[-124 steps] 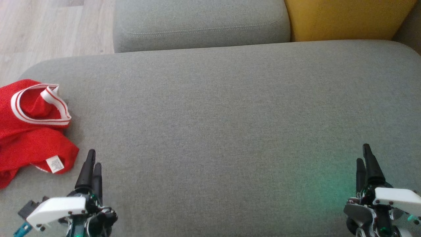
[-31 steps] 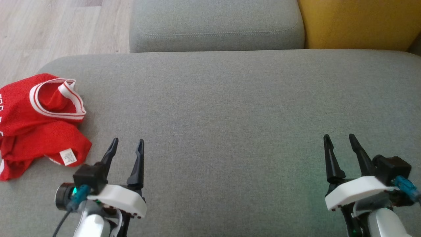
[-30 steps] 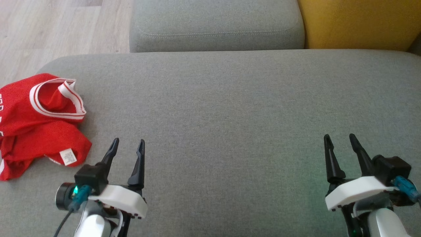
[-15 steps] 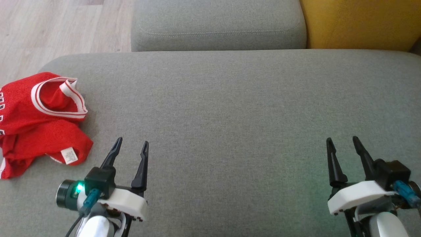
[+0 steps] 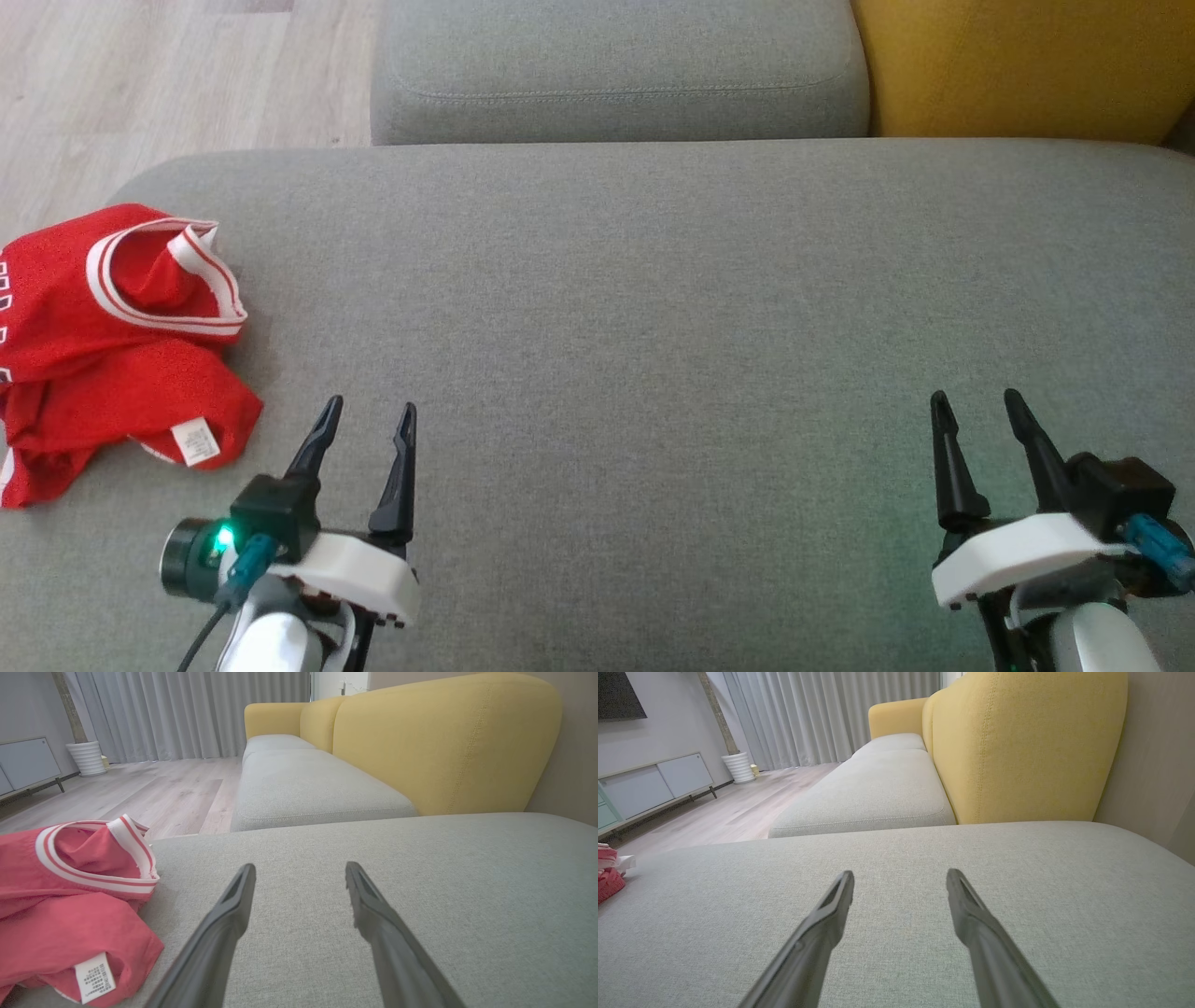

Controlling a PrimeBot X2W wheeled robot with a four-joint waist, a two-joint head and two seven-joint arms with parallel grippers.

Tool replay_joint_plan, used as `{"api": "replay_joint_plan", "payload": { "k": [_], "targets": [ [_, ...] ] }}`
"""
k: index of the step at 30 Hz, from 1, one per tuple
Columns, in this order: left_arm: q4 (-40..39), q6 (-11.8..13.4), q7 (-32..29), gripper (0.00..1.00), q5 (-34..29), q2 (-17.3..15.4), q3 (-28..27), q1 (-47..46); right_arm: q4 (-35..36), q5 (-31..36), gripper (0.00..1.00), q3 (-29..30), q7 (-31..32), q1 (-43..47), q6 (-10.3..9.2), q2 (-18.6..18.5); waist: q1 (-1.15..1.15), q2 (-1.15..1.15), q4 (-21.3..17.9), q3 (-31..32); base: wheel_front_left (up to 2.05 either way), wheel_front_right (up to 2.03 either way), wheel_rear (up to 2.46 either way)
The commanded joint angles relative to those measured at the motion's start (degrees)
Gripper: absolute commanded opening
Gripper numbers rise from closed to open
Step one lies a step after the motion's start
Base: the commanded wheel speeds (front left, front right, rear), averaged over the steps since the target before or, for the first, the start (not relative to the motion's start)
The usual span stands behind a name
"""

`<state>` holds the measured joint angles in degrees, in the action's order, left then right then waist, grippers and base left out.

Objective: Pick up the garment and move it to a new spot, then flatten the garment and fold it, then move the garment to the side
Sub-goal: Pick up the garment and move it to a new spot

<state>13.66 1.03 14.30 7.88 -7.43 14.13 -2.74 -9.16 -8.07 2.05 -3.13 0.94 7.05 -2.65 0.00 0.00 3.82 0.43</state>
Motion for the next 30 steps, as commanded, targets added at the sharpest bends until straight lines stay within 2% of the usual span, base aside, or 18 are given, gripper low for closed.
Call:
{"api": "replay_joint_plan", "payload": {
  "k": [1,13,20,30],
  "targets": [
    [-1.4,0.0,0.7,1.00,-0.4,-0.3,-2.3,-2.9,1.7,-0.1,1.00,-1.4,-0.8,-1.2,0.44,-0.2,0.00,0.00,0.0,-0.1,0.00,0.00,0.00],
    [-0.9,-0.1,0.7,1.00,-1.1,0.2,-2.8,-3.6,2.5,0.3,1.00,-1.7,-0.6,-1.3,0.44,-0.2,0.00,0.00,1.6,-0.3,0.00,0.00,0.00],
    [-1.3,0.9,0.7,1.00,-1.2,0.7,-4.6,-4.3,5.3,0.0,1.00,-4.0,0.2,-0.8,0.44,-0.2,0.00,0.00,8.4,-0.6,0.00,0.00,0.00],
    [-1.9,1.0,0.7,1.00,-1.2,0.3,-6.9,-3.8,7.3,-0.7,1.00,-5.7,0.6,-0.8,0.44,-0.2,0.00,0.00,19.5,-1.0,0.00,0.00,0.00]
  ]
}}
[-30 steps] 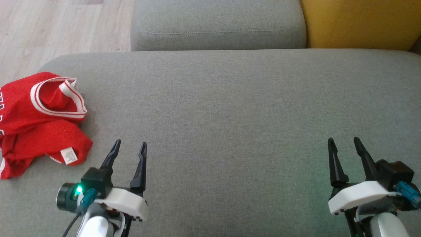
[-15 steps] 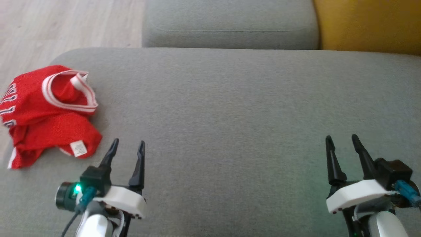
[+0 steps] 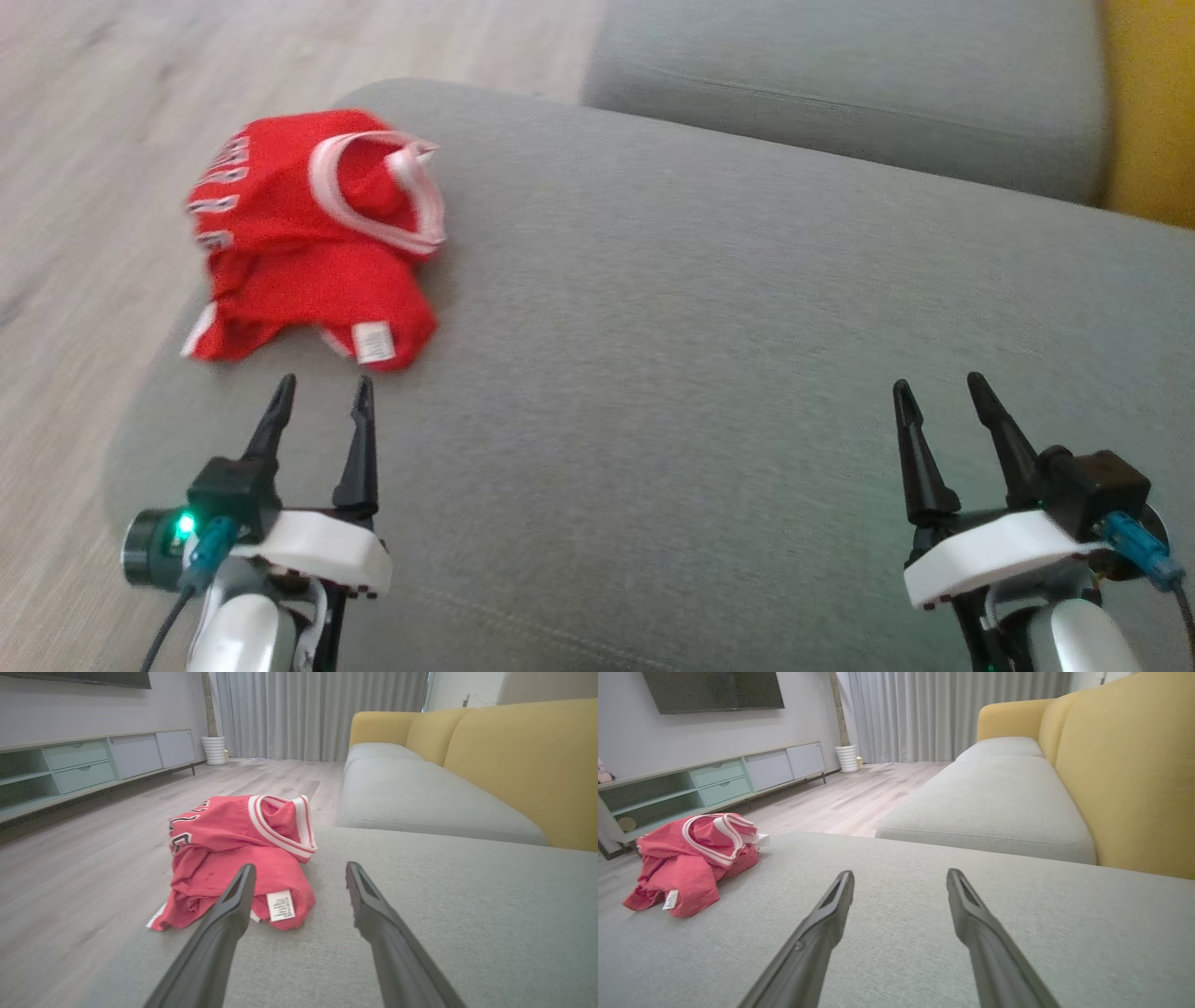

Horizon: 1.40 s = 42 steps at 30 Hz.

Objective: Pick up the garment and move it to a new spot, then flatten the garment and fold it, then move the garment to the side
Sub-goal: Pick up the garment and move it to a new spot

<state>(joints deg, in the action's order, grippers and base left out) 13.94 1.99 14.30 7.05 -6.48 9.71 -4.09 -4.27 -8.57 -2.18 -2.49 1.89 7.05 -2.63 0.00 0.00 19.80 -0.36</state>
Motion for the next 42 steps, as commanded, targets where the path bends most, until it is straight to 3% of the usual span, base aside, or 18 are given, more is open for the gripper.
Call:
{"api": "replay_joint_plan", "payload": {
  "k": [1,10,23,29,34,38,42],
  "targets": [
    [-2.2,0.1,0.7,1.00,-0.3,-0.7,-2.7,-2.4,2.5,-0.2,1.00,-1.6,0.0,-1.8,0.44,-0.2,0.00,0.00,4.3,-0.3,0.00,0.00,0.00],
    [-1.9,-0.3,0.7,1.00,-0.5,-0.3,-3.6,-1.8,2.4,-0.3,1.00,-1.8,0.0,-1.7,0.44,-0.2,0.00,0.00,8.9,0.1,0.00,0.00,0.00],
    [-2.2,-0.8,0.7,1.00,-0.9,0.4,-4.4,-1.9,2.8,0.7,1.00,-1.7,0.5,-2.2,0.44,-0.2,0.00,0.00,10.1,-1.1,0.00,0.00,0.00],
    [-1.9,-1.2,0.7,1.00,0.7,1.0,-6.5,-4.6,4.6,2.6,1.00,-1.7,2.0,-3.7,0.44,-0.2,0.00,0.00,8.7,-4.6,0.00,0.00,0.00],
    [0.0,-1.7,0.7,1.00,1.5,0.7,-9.2,-11.7,8.1,6.4,1.00,-2.1,5.6,-6.8,0.44,-0.3,0.00,0.00,6.0,-11.7,0.00,0.00,0.00],
    [4.2,-2.4,0.7,1.00,2.4,0.1,-11.6,-19.5,11.2,8.4,1.00,-2.3,8.4,-9.7,0.44,-1.1,0.00,0.00,3.2,-18.1,0.00,0.00,0.00],
    [11.3,-4.7,0.7,1.00,4.1,-1.0,-14.0,-27.8,13.5,9.5,1.00,-2.5,10.0,-12.3,0.44,-1.7,0.00,0.00,0.7,-23.4,0.00,0.00,0.00]
  ]
}}
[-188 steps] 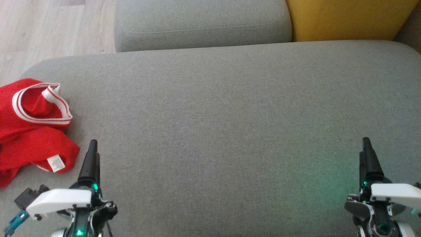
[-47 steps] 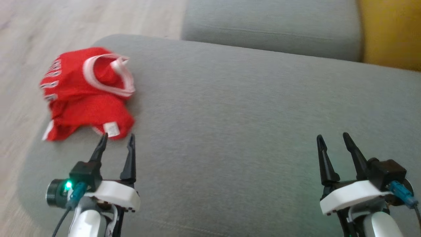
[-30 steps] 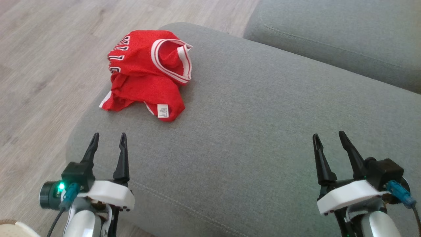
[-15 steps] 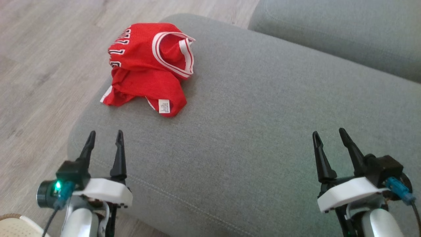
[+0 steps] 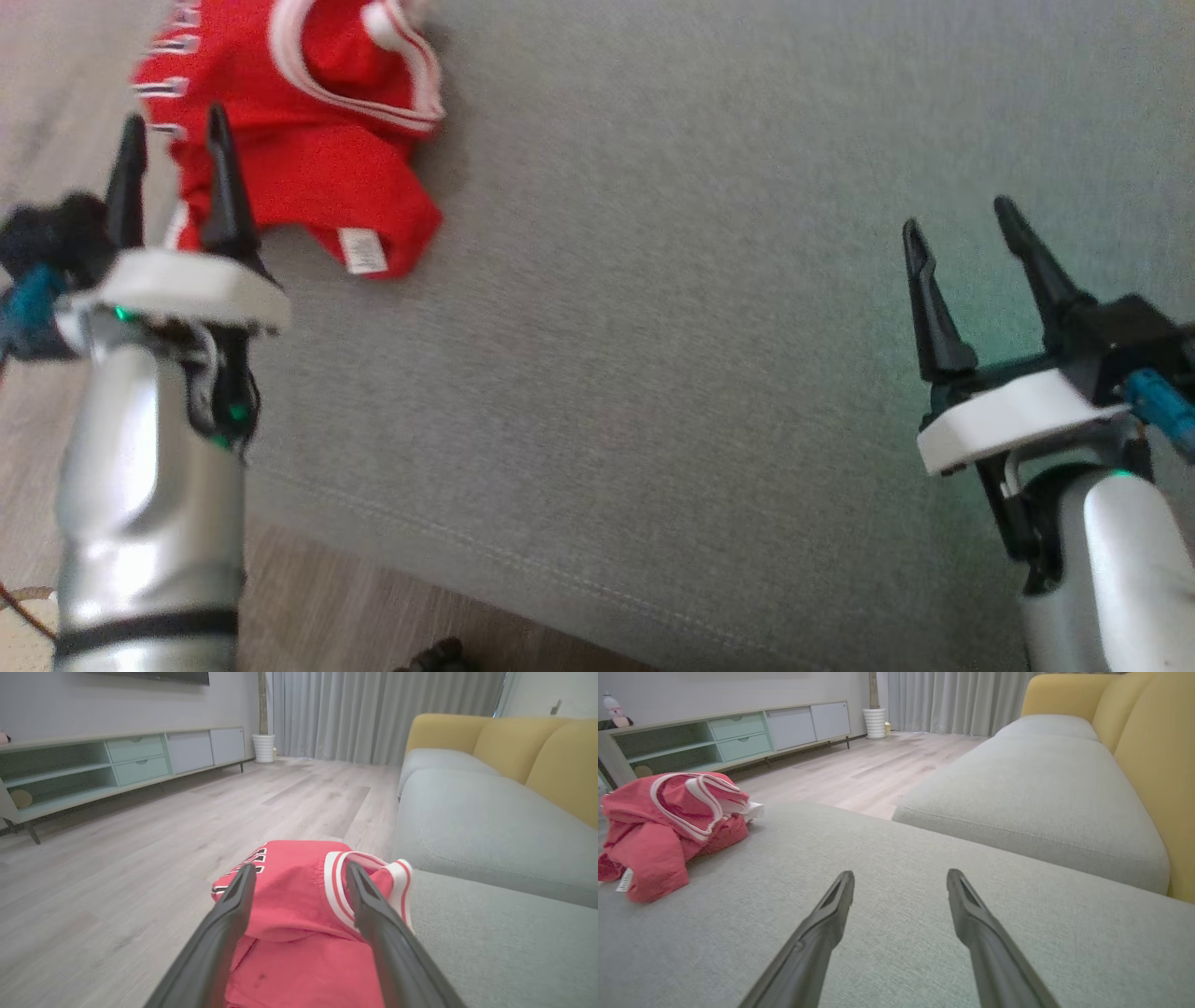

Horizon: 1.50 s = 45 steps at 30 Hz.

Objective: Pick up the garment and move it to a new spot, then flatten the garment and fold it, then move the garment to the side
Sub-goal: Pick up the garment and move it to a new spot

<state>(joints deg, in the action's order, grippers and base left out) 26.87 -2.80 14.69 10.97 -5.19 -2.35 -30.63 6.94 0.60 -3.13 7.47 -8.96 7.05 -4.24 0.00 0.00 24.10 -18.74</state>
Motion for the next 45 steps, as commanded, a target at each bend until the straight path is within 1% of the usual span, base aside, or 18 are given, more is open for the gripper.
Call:
{"api": "replay_joint_plan", "payload": {
  "k": [1,5,7,10,11,12,13,16,19,20,23,25,29,33,34,37,41,45],
  "targets": [
    [0.8,-0.5,0.3,1.00,-0.1,-2.9,-2.1,-3.2,2.6,0.5,1.00,-1.5,0.3,-1.9,0.44,-0.2,0.00,0.00,-4.2,-6.0,0.00,0.00,0.00],
    [10.4,-2.3,0.3,1.00,-0.4,-5.1,-2.5,-10.1,3.1,0.5,1.00,-2.1,0.7,-3.3,0.44,-0.5,0.00,0.00,-6.1,-8.8,0.00,0.00,0.00],
    [14.8,-2.8,0.3,1.00,-0.5,-6.4,-2.6,-12.8,3.0,0.5,1.00,-2.6,0.7,-4.0,0.44,-0.5,0.00,0.00,-7.1,-9.8,0.00,0.00,0.00],
    [20.3,-3.6,0.3,1.00,0.8,-7.5,-3.4,-16.3,2.7,0.5,1.00,-2.7,0.3,-4.9,0.44,-0.4,0.00,0.00,-7.9,-10.6,0.00,0.00,0.00],
    [22.6,-3.8,0.3,0.92,1.0,-8.0,-3.6,-17.2,2.5,0.5,1.00,-2.8,0.1,-5.0,0.44,-0.3,0.00,0.00,-8.2,-10.8,0.00,0.00,0.00],
    [24.1,-3.9,0.3,0.38,1.4,-8.6,-3.9,-18.2,2.3,0.4,1.00,-2.8,0.0,-5.2,0.44,-0.2,0.00,0.00,-8.3,-10.9,0.00,0.00,0.00],
    [25.1,-3.9,0.3,0.00,1.5,-9.2,-4.3,-19.0,2.0,0.3,1.00,-2.8,-0.3,-5.3,0.44,-0.1,0.00,0.00,-8.5,-10.8,0.00,0.00,0.00],
    [24.4,-3.9,0.3,0.00,1.4,-10.8,-5.6,-19.8,1.2,-0.1,1.00,-2.3,-1.4,-5.4,0.44,0.3,0.00,0.00,-8.9,-9.7,0.00,0.00,0.00],
    [16.7,-3.9,0.3,0.00,1.9,-11.3,-8.5,-18.4,0.2,-0.7,1.00,-1.3,-2.6,-5.2,0.44,0.7,0.00,0.00,-9.2,-7.8,0.00,0.00,0.00],
    [16.7,-3.9,0.3,0.00,1.9,-11.3,-8.5,-18.4,0.2,-0.7,1.00,-1.3,-2.6,-5.2,0.44,0.7,0.00,0.00,-9.2,-7.8,0.00,0.00,0.00],
    [7.1,-4.2,0.3,0.00,1.4,-11.1,-10.8,-14.2,-0.8,-1.4,1.00,-0.4,-3.9,-4.7,0.44,1.0,0.00,0.00,-9.8,-5.1,0.00,0.00,0.00],
    [0.7,-4.3,0.3,0.00,1.5,-10.3,-12.0,-11.0,-1.5,-1.7,1.00,0.4,-4.7,-4.3,0.44,1.1,0.00,0.00,-10.3,-3.1,0.00,0.00,0.00],
    [-11.2,-4.6,0.3,0.00,0.9,-8.9,-11.2,-3.3,-3.3,-3.0,1.00,1.9,-6.5,-2.4,0.44,1.3,0.00,0.00,-11.4,1.4,0.00,0.00,0.00],
    [-20.7,-4.6,0.3,0.00,0.0,-7.3,-8.5,5.5,-5.2,-6.2,1.00,2.3,-8.0,0.4,0.44,1.3,0.00,0.00,-13.1,5.8,0.00,0.00,0.00],
    [-25.3,-4.7,0.3,0.00,-0.1,-6.3,-6.5,9.1,-5.8,-7.2,1.00,2.3,-8.4,1.9,0.44,1.3,0.00,0.00,-14.0,7.5,0.00,0.00,0.00],
    [-31.5,-4.7,-0.9,0.00,-0.3,-5.1,-2.4,13.2,-6.0,-8.5,1.00,2.2,-8.7,3.4,0.44,1.3,0.00,0.00,-15.6,9.0,0.00,0.00,0.00],
    [-36.2,-4.7,-3.7,0.00,-0.6,-4.2,4.2,15.4,-5.8,-9.6,1.00,1.6,-8.9,4.1,0.44,1.3,0.00,0.00,-18.9,9.5,0.00,0.00,0.00],
    [-37.2,-4.7,-5.5,0.00,-0.2,-3.0,10.2,14.2,-4.8,-10.6,1.00,0.8,-9.2,3.7,0.44,1.4,0.00,0.00,-23.3,8.1,0.00,0.00,0.00]
  ]
}}
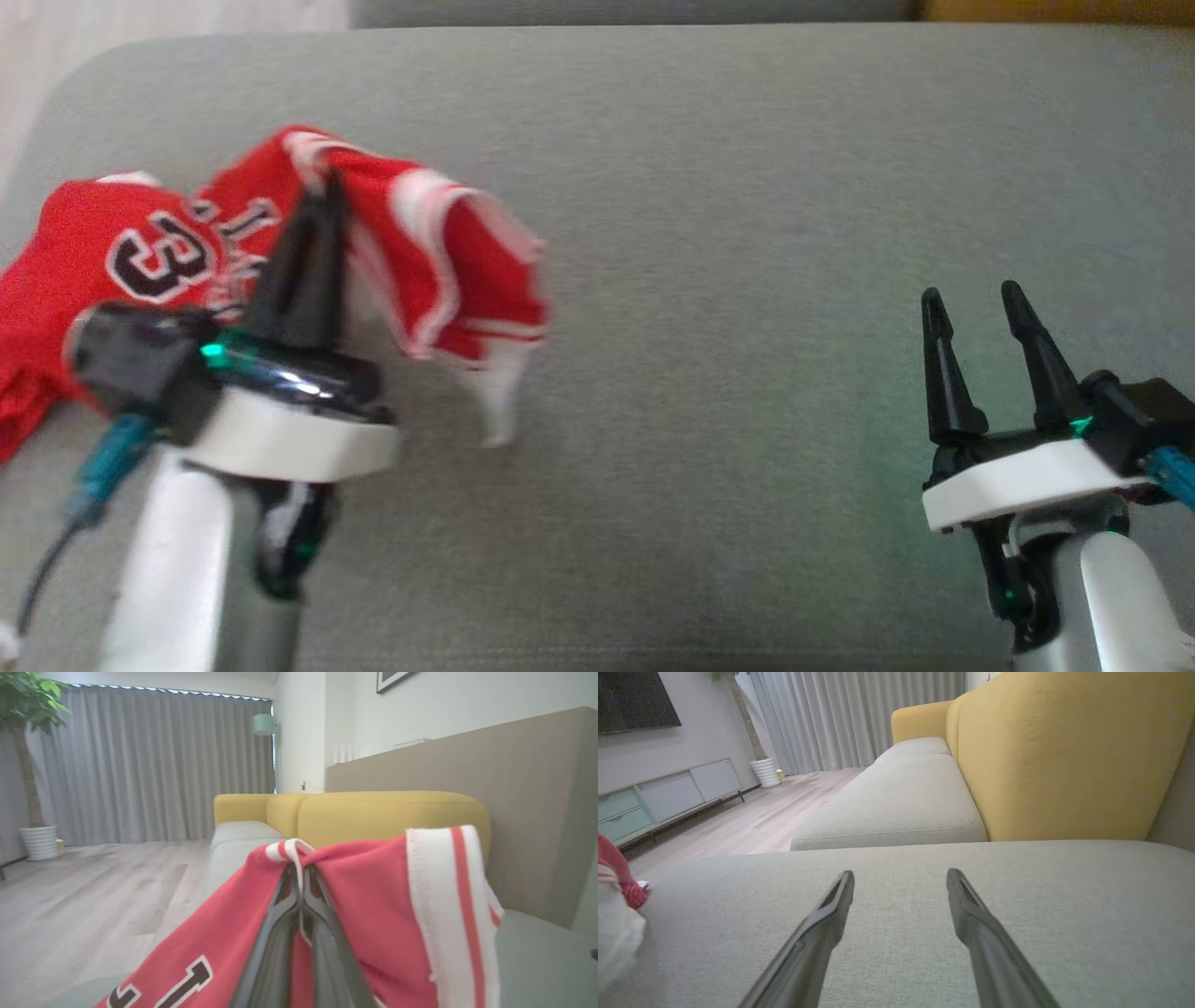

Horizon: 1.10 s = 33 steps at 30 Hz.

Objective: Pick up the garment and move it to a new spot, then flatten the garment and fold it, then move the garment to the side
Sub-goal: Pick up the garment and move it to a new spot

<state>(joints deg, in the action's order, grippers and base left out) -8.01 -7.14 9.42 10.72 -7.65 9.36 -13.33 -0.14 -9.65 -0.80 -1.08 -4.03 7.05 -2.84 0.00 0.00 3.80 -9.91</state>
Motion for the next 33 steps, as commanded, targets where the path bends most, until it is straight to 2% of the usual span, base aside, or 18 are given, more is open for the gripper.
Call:
{"api": "replay_joint_plan", "payload": {
  "k": [1,7,15,22,26,27,28,33],
  "targets": [
    [-2.1,-0.3,-0.4,0.00,0.4,-0.2,0.2,-3.9,2.6,-0.5,1.00,-1.6,-0.8,-1.3,0.44,0.0,0.00,0.00,-4.0,-1.4,0.00,0.00,0.00],
    [2.4,-0.3,-0.5,0.00,5.1,0.4,12.3,-12.4,3.2,-3.0,1.00,-4.0,-2.4,-3.2,0.44,0.0,0.00,0.00,-11.3,-7.3,0.00,0.00,0.00],
    [16.4,-0.3,-3.7,0.00,7.8,0.5,23.9,-25.3,1.4,-5.7,1.00,-5.5,-6.0,-5.4,0.44,0.0,0.00,0.00,-19.3,-15.4,0.00,0.00,0.00],
    [30.0,-0.3,-7.3,0.00,10.5,1.1,30.0,-31.4,-0.9,-7.1,1.00,-6.9,-8.3,-6.8,0.44,0.0,0.00,0.00,-22.0,-17.7,0.00,0.00,0.00],
    [37.0,-0.3,-10.2,0.00,13.1,1.5,33.4,-33.3,-2.3,-7.5,1.00,-7.3,-9.2,-7.3,0.44,0.0,0.00,0.00,-22.1,-17.5,0.00,0.00,0.00],
    [38.0,-0.3,-10.1,0.30,13.7,1.6,33.9,-33.6,-2.7,-7.5,1.00,-7.1,-9.3,-7.3,0.44,0.0,0.00,0.00,-21.9,-17.2,0.00,0.00,0.00],
    [38.5,-0.3,-9.6,1.00,14.1,1.7,34.5,-33.8,-3.0,-7.4,1.00,-7.0,-9.3,-7.3,0.44,0.0,0.00,0.00,-21.5,-16.7,0.00,0.00,0.00],
    [39.1,0.3,-2.9,1.00,14.2,1.9,34.7,-32.4,-4.2,-6.0,1.00,-6.0,-8.9,-7.3,0.44,0.0,0.00,0.00,-18.6,-12.9,0.00,0.00,0.00]
  ]
}}
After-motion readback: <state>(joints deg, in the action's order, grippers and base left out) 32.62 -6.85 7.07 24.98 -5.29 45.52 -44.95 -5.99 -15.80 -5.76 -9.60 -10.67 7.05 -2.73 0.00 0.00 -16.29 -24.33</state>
